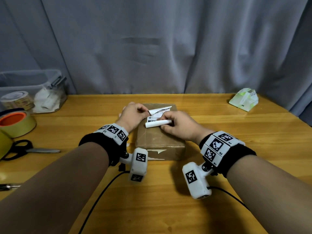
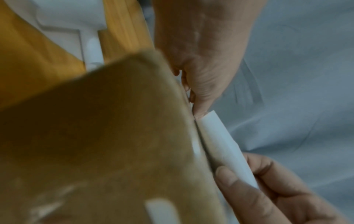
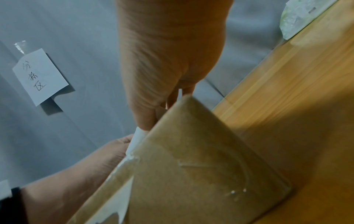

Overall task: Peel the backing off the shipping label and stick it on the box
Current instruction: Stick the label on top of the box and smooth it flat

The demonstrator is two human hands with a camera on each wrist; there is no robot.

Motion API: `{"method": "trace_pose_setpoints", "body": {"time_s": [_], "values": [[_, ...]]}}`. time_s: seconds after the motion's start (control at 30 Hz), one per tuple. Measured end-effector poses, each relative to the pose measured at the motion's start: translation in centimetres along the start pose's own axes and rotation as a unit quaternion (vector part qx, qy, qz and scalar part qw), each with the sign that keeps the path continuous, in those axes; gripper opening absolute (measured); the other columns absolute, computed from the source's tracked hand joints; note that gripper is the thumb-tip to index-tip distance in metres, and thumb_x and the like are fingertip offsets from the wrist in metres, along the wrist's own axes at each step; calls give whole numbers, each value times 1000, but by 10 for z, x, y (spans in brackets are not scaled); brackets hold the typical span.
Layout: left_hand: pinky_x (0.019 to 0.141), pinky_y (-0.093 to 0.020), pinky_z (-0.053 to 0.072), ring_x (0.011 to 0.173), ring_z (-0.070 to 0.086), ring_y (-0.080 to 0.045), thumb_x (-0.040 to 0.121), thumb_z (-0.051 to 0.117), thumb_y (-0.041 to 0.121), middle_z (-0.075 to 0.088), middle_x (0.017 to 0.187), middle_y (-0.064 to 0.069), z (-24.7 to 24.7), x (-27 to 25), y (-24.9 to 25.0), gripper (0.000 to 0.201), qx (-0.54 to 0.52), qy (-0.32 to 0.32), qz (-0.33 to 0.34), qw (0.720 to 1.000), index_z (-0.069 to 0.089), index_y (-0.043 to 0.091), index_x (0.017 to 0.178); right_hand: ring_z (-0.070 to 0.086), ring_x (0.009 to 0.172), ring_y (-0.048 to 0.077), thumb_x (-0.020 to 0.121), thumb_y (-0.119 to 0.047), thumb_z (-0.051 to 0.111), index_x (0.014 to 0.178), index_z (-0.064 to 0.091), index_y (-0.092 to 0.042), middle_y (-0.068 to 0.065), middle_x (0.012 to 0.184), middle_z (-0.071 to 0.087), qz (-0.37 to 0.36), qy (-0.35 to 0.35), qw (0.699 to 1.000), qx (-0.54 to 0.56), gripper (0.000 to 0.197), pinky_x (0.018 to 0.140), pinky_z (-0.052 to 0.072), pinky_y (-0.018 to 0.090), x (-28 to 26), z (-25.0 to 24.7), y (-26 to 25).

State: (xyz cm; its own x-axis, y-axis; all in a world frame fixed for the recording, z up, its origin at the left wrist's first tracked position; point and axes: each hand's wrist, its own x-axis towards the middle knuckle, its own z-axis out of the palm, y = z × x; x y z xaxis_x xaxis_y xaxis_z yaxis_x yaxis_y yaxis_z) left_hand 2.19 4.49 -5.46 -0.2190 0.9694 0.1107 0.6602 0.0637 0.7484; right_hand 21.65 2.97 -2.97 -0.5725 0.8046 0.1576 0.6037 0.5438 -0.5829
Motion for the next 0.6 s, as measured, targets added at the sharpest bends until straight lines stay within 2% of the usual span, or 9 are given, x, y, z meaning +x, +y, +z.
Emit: {"method": "trace_pose_setpoints", "body": {"time_s": [0.07, 0.1, 0.17, 0.23, 0.3, 0.37, 0.4, 0.47, 0.6], "values": [[104, -47, 38, 111, 51, -29, 74, 74, 30, 46, 89, 13, 0, -2, 0, 17, -16, -4, 4, 1000, 60, 38, 66, 59, 80, 19, 82, -15, 64, 89, 66, -15, 5, 85, 67, -4, -5, 1000, 11, 8, 75, 47, 33, -2, -1, 1], [105, -46, 37, 114, 50, -28, 73, 74, 31, 48, 96, 11, 0, -3, 1, 14, -16, -6, 6, 1000, 61, 36, 78, 58, 78, 18, 82, -16, 63, 87, 66, -17, 4, 83, 66, 0, -14, 1000, 20, 6, 74, 47, 32, -2, -1, 1], [110, -45, 34, 124, 43, -25, 72, 73, 37, 45, 122, -1, -3, -5, 1, 48, 8, -29, -15, 999, 53, 30, 115, 56, 77, 15, 84, -23, 61, 80, 65, -26, 1, 82, 65, 24, -38, 998, 52, 6, 74, 45, 31, -1, -4, 1], [113, -44, 31, 131, 36, -26, 71, 74, 42, 35, 137, -8, -6, -11, 2, 79, 15, -65, -41, 997, 33, 27, 137, 59, 91, 20, 83, -37, 50, 77, 66, -29, 4, 96, 69, 56, -49, 992, 99, 19, 86, 44, 36, 4, -6, 2], [114, -44, 29, 133, 32, -27, 68, 75, 44, 31, 141, -9, -8, -17, 2, 91, 8, -105, -49, 993, 24, 28, 142, 58, 107, 22, 86, -47, 36, 87, 73, -20, 8, 109, 69, 81, -47, 983, 156, 46, 99, 40, 36, 10, -9, 0], [115, -44, 29, 135, 31, -27, 66, 75, 49, 29, 144, -8, -9, -20, 1, 97, 19, -132, -54, 990, 21, 30, 143, 58, 114, 17, 97, -51, 23, 101, 73, -11, 5, 116, 69, 79, -58, 977, 189, 63, 102, 36, 26, 16, -12, -4], [115, -43, 28, 135, 30, -27, 65, 74, 51, 29, 145, -8, -9, -20, 0, 97, 21, -134, -60, 989, 20, 30, 144, 55, 119, 13, 97, -53, 16, 110, 71, -13, 2, 122, 67, 77, -72, 978, 182, 69, 104, 32, 22, 17, -14, -7], [115, -41, 28, 136, 31, -26, 70, 72, 50, 28, 147, -8, -10, -22, 0, 93, 17, -134, -68, 989, 21, 29, 145, 38, 134, 9, 91, -64, 5, 126, 61, -25, -6, 141, 53, 83, -120, 980, 135, 77, 113, 16, 27, 19, -13, -6], [114, -42, 31, 136, 32, -25, 72, 70, 51, 28, 148, -7, -12, -26, -3, 89, -7, -134, -72, 988, 24, 29, 144, 7, 148, 15, 71, -82, -9, 142, 37, -38, -12, 158, 21, 61, -193, 979, 31, 95, 120, -4, 39, 14, -2, 1]]}}
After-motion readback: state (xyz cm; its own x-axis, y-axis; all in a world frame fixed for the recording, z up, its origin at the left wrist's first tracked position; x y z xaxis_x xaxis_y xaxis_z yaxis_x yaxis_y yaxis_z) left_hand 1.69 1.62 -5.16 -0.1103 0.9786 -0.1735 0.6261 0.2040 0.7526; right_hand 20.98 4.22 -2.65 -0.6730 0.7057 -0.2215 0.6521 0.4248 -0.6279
